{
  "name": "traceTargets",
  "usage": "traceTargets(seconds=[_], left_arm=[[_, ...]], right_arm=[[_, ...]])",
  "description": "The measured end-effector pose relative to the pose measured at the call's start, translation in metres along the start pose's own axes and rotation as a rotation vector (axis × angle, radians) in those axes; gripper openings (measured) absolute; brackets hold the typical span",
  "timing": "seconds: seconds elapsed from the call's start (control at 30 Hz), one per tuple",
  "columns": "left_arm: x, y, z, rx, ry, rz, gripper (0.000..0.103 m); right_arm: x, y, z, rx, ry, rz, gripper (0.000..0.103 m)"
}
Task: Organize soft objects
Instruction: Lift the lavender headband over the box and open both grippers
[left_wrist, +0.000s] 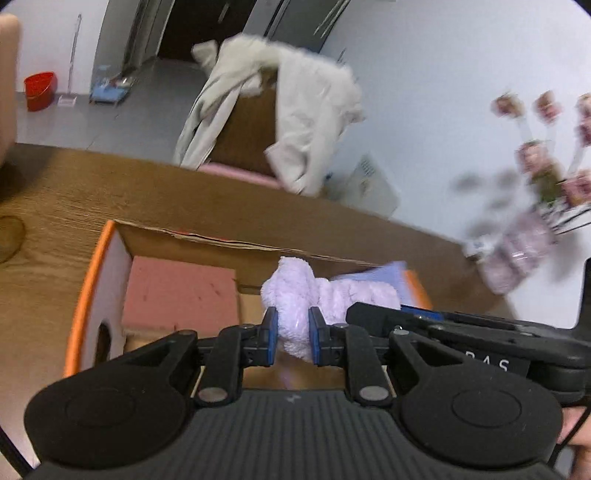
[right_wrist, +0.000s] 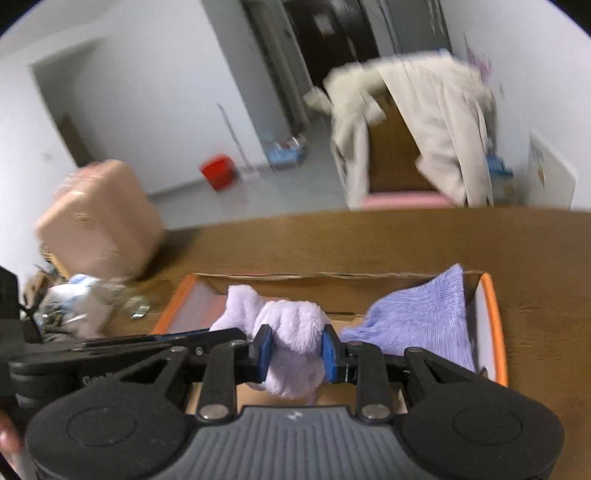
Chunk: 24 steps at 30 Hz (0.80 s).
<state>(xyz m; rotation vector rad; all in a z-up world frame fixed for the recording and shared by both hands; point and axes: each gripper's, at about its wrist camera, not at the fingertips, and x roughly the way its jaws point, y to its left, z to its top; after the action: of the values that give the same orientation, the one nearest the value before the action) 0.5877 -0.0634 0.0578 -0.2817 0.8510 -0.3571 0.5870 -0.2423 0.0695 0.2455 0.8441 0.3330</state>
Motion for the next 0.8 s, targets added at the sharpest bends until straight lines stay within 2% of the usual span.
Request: traceTargets(seconds=[0.07, 0.13, 0.17, 0.27, 0.4, 0.47, 0.53, 0.63, 0.8], left_arm=[[0.030, 0.006, 0.006, -0.013, 0.039, 0.043, 0.017], [0.046, 0.011, 0.006, -0.001, 0.042, 0.085, 0.018], [0.049, 0.014, 0.005, 0.004, 0.039, 0.084, 0.019], [0.049, 0.018, 0.005, 0.009, 0.024, 0.060, 0.021], [0.036, 0.013, 0.004, 0.050, -0.008, 0.076, 0.027], [0.023, 0.008, 0.005, 0.072, -0.026, 0.081, 0.027], [0.004, 0.002, 0.005, 0.101, -0.047, 0.085, 0.027], [-0.029, -0.008, 0.005, 0.142, -0.081, 0.111, 0.029], [-0.101, -0.023, -0.009, 0.206, -0.135, 0.170, 0.038]], right_arm=[[0.034, -0.012, 0.008, 0.026, 0.051, -0.015, 0.027], [0.058, -0.022, 0.007, 0.066, 0.095, -0.015, 0.027], [0.065, -0.025, 0.005, 0.071, 0.108, -0.026, 0.027], [0.081, -0.028, -0.004, 0.077, 0.133, -0.044, 0.028], [0.081, -0.022, -0.011, 0.054, 0.120, -0.053, 0.032], [0.076, -0.019, -0.011, 0.057, 0.111, -0.056, 0.039], [0.061, -0.017, -0.010, 0.058, 0.093, -0.066, 0.056], [0.031, -0.010, -0.003, 0.019, 0.051, -0.075, 0.056], [-0.051, 0.011, -0.007, -0.022, -0.022, -0.054, 0.056]])
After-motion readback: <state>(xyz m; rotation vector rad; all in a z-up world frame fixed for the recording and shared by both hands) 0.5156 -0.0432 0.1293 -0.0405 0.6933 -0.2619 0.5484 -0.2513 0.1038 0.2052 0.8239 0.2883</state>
